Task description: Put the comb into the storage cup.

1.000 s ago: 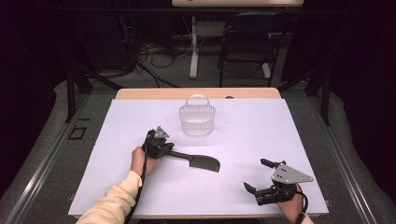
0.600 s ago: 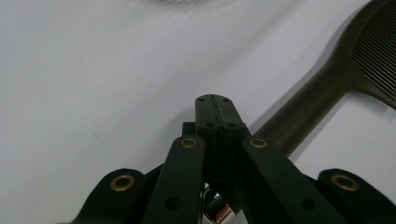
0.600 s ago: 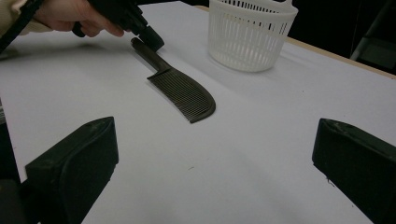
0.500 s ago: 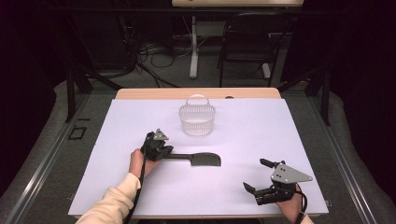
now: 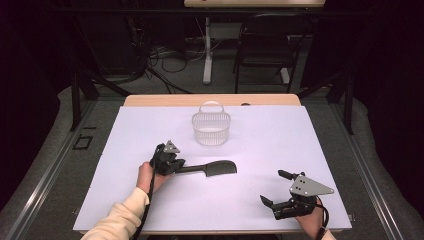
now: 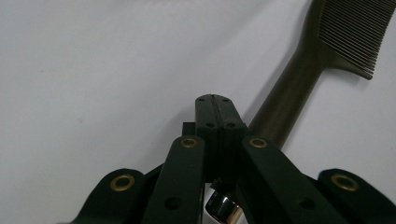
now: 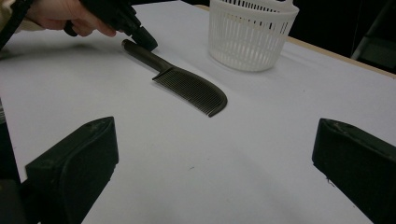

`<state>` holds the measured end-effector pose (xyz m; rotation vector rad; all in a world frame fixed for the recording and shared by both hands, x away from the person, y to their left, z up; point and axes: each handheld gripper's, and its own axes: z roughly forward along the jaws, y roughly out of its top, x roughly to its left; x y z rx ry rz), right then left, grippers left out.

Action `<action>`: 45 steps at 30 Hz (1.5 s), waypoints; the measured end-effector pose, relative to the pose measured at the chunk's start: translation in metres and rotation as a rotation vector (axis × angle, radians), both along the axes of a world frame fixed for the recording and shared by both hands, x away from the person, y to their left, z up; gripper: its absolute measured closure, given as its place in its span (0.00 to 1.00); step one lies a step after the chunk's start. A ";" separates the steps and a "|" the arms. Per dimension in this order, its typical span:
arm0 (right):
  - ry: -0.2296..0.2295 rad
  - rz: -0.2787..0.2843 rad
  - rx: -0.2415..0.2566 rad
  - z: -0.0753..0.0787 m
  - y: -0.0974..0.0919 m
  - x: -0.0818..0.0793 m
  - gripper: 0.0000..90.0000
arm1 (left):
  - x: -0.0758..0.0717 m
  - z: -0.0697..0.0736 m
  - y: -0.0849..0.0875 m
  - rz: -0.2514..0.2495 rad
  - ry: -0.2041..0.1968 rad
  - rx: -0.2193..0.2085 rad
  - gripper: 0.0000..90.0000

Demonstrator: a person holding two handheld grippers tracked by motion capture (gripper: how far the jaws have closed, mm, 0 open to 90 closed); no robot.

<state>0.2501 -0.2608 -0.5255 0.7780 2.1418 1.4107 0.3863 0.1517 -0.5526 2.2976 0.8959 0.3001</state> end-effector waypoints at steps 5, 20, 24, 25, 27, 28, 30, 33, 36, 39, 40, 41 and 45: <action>-0.008 -0.006 0.003 0.000 0.000 -0.001 0.00 | -0.001 0.000 0.002 0.001 0.007 0.003 1.00; -0.007 -0.002 0.000 0.000 0.000 0.000 0.00 | -0.002 0.005 0.004 0.007 -0.007 -0.018 0.85; -0.008 -0.002 0.003 0.001 0.000 -0.001 0.00 | -0.002 0.009 0.005 0.023 -0.015 -0.022 0.75; -0.008 -0.002 0.003 0.001 -0.001 -0.001 0.00 | -0.001 0.010 0.005 0.029 -0.016 -0.025 0.71; -0.007 -0.002 0.010 0.000 -0.001 -0.001 0.00 | -0.001 0.012 0.006 0.035 -0.023 -0.021 0.65; -0.007 -0.003 0.009 0.000 -0.001 0.000 0.00 | 0.000 0.012 0.007 0.035 -0.027 -0.023 0.60; -0.007 -0.002 0.004 0.000 0.000 0.000 0.00 | 0.000 0.013 0.007 0.039 -0.027 -0.024 0.46; -0.002 -0.002 0.005 0.000 0.000 0.000 0.00 | 0.000 0.016 0.007 0.029 -0.040 -0.023 0.36; -0.004 0.002 0.003 -0.001 0.001 0.000 0.00 | 0.001 0.023 0.008 0.013 -0.053 -0.039 0.27; -0.002 0.001 0.001 -0.001 0.001 -0.001 0.00 | 0.000 0.029 0.009 0.000 -0.062 -0.039 0.21; -0.009 0.001 0.001 0.000 0.000 -0.001 0.00 | 0.000 0.031 0.009 -0.007 -0.062 -0.037 0.16; -0.008 0.000 0.003 0.000 0.000 -0.001 0.00 | -0.001 0.032 0.009 -0.007 -0.062 -0.037 0.15; -0.007 -0.002 0.006 0.000 -0.001 -0.001 0.00 | -0.004 0.037 0.009 -0.014 -0.069 -0.028 0.06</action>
